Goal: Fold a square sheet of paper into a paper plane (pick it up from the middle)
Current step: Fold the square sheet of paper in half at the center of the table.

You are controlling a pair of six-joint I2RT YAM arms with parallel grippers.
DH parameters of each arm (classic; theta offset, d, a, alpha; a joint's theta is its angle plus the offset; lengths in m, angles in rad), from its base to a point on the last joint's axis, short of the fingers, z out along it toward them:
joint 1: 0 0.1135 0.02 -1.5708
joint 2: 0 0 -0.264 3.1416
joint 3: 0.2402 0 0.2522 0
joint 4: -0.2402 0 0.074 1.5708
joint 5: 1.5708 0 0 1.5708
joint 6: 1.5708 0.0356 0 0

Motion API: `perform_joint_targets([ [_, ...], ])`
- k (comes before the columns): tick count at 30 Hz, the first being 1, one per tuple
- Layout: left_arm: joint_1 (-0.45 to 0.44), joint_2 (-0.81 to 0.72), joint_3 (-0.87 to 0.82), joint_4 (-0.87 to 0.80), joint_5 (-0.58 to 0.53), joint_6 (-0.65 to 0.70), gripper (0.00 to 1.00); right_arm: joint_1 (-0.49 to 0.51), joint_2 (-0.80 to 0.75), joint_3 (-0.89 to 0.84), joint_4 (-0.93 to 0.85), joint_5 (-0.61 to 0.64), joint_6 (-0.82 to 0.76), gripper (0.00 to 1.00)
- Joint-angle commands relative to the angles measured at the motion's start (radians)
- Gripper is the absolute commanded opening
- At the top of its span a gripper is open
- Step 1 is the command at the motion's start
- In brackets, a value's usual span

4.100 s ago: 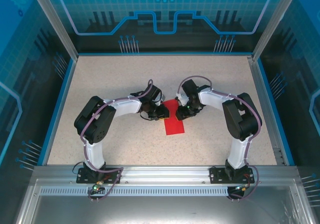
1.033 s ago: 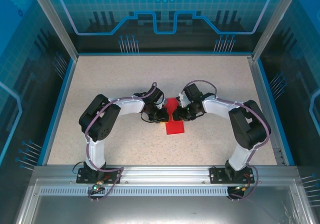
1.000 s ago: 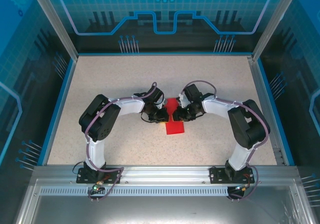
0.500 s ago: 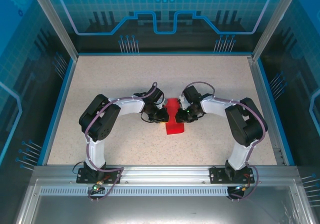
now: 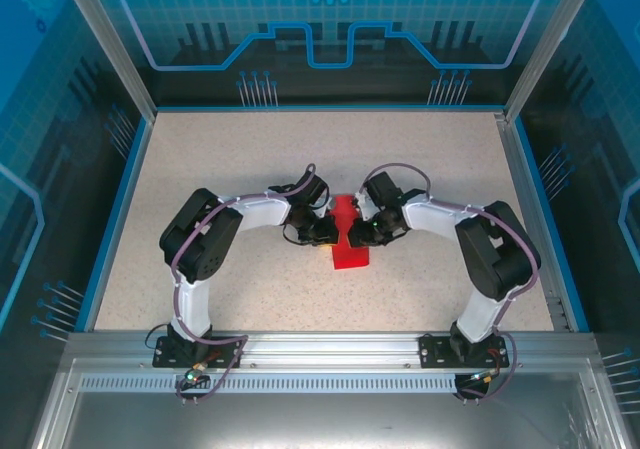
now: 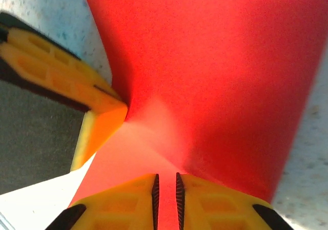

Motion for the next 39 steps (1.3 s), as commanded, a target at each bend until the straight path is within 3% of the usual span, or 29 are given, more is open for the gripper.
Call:
perform_joint_targets([
  [1,-0.008,0.082,-0.025,-0.067,-0.117,0.036,0.12,0.014,0.018,-0.034,-0.003,-0.019,0.007,0.17],
  [9,-0.009,0.084,-0.025,-0.074,-0.127,0.044,0.12,0.008,0.018,-0.036,-0.087,0.073,-0.057,0.17],
  [32,-0.009,0.1,-0.009,-0.091,-0.132,0.055,0.11,0.002,-0.183,-0.251,-0.107,0.09,-0.009,0.17],
  [39,-0.009,0.089,-0.005,-0.09,-0.121,0.058,0.11,0.001,-0.274,-0.231,0.013,-0.077,0.057,0.18],
])
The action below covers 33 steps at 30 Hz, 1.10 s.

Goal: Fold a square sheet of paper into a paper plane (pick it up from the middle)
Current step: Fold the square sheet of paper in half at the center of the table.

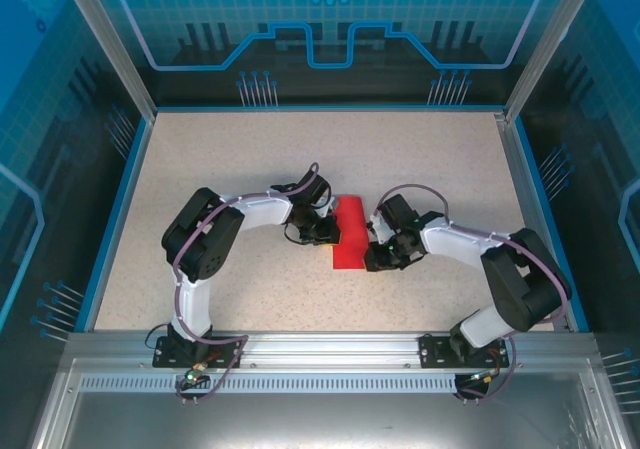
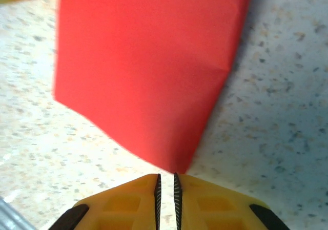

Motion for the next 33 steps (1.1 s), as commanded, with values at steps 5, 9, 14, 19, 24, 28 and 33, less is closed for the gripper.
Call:
perform_joint_targets([
  [5,-0.005,0.067,-0.023,-0.084,-0.12,0.024,0.11,-0.005,0.04,0.028,0.124,-0.135,0.071,0.18],
  [9,-0.005,0.061,-0.02,-0.096,-0.124,0.031,0.11,-0.018,0.105,0.032,0.127,-0.131,0.037,0.17],
  [14,-0.004,0.058,-0.014,-0.103,-0.128,0.038,0.11,-0.031,0.128,0.012,0.069,-0.103,-0.007,0.17],
  [19,-0.004,0.061,-0.013,-0.104,-0.13,0.044,0.11,-0.057,0.096,-0.03,0.01,-0.066,-0.011,0.17],
  [24,-0.005,0.063,-0.003,-0.106,-0.122,0.046,0.11,-0.1,0.012,-0.046,0.003,-0.09,-0.006,0.18],
  [28,-0.005,0.062,0.009,-0.109,-0.117,0.05,0.11,-0.107,-0.027,0.028,0.039,-0.152,0.022,0.18],
  [33,-0.004,0.06,0.014,-0.104,-0.116,0.05,0.11,-0.108,0.049,0.086,0.2,-0.218,0.113,0.17],
])
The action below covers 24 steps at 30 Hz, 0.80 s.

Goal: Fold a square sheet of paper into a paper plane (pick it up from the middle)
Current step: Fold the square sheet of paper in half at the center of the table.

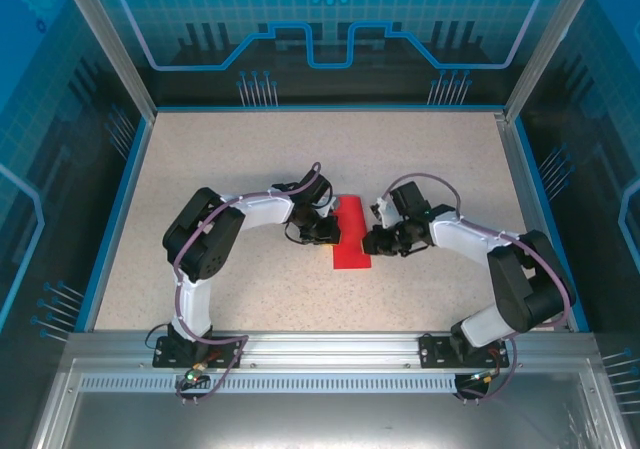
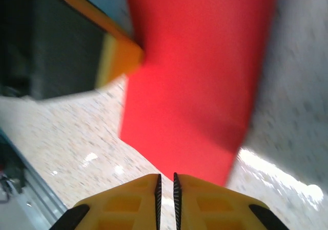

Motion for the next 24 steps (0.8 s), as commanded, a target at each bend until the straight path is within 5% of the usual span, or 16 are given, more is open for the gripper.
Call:
perform_joint_targets([
  [1,-0.001,0.057,-0.008,-0.073,-0.103,0.024,0.11,-0.009,0.072,0.054,0.11,-0.062,0.066,0.17],
  [10,-0.002,0.051,-0.019,-0.075,-0.106,0.03,0.11,-0.017,0.248,0.147,0.13,-0.014,0.03,0.17],
  [24,0.0,0.052,-0.044,-0.073,-0.11,0.03,0.11,-0.095,0.318,0.139,0.059,0.045,-0.065,0.17],
])
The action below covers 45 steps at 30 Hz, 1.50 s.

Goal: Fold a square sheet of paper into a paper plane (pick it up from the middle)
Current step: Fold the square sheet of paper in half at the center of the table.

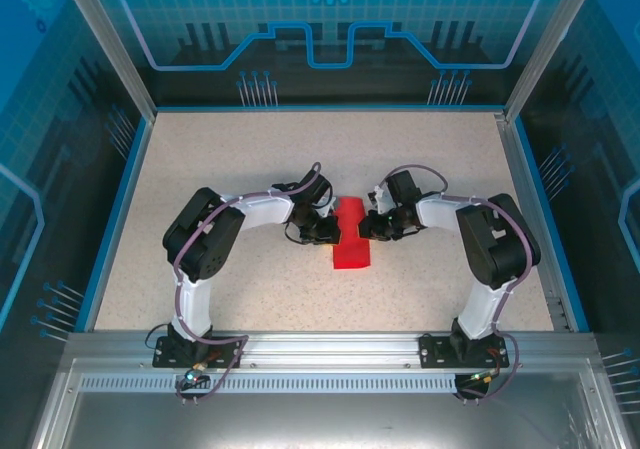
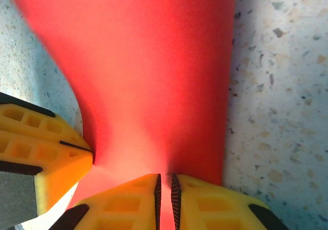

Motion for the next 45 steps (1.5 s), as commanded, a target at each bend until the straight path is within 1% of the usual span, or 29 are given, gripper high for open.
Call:
perform_joint_targets([
  [1,0.001,0.052,-0.046,-0.071,-0.111,0.027,0.11,-0.032,0.019,0.003,-0.047,0.047,-0.039,0.17],
  [6,0.001,0.053,-0.048,-0.069,-0.109,0.026,0.11,-0.046,-0.055,0.014,-0.077,0.064,-0.033,0.18],
  [10,0.002,0.055,-0.041,-0.073,-0.109,0.031,0.11,-0.011,-0.099,0.052,-0.094,0.019,-0.017,0.18],
  [13,0.001,0.058,-0.035,-0.071,-0.107,0.028,0.11,0.021,-0.079,0.059,-0.049,-0.016,0.021,0.18],
  [19,0.001,0.057,-0.032,-0.072,-0.104,0.03,0.11,0.04,0.008,0.074,0.045,-0.047,0.083,0.18],
  [21,0.001,0.055,-0.031,-0.076,-0.105,0.033,0.11,0.042,0.028,0.082,0.053,-0.034,0.083,0.18],
  [24,0.002,0.053,-0.032,-0.077,-0.107,0.036,0.11,0.037,0.055,0.099,0.015,0.022,0.054,0.17],
  [30,0.001,0.052,-0.047,-0.07,-0.109,0.034,0.11,0.0,0.088,0.094,-0.006,0.084,0.053,0.17],
  [35,0.002,0.048,-0.066,-0.067,-0.114,0.031,0.1,-0.021,0.074,0.083,-0.003,0.13,0.066,0.17],
  [39,0.002,0.045,-0.065,-0.068,-0.112,0.027,0.1,-0.029,0.049,0.085,-0.036,0.202,0.076,0.17],
  [42,0.001,0.042,-0.067,-0.067,-0.114,0.026,0.1,-0.047,0.031,0.068,-0.002,0.199,0.094,0.17],
  [45,0.002,0.045,-0.063,-0.069,-0.112,0.028,0.1,-0.037,0.012,0.086,-0.007,0.183,0.091,0.17],
])
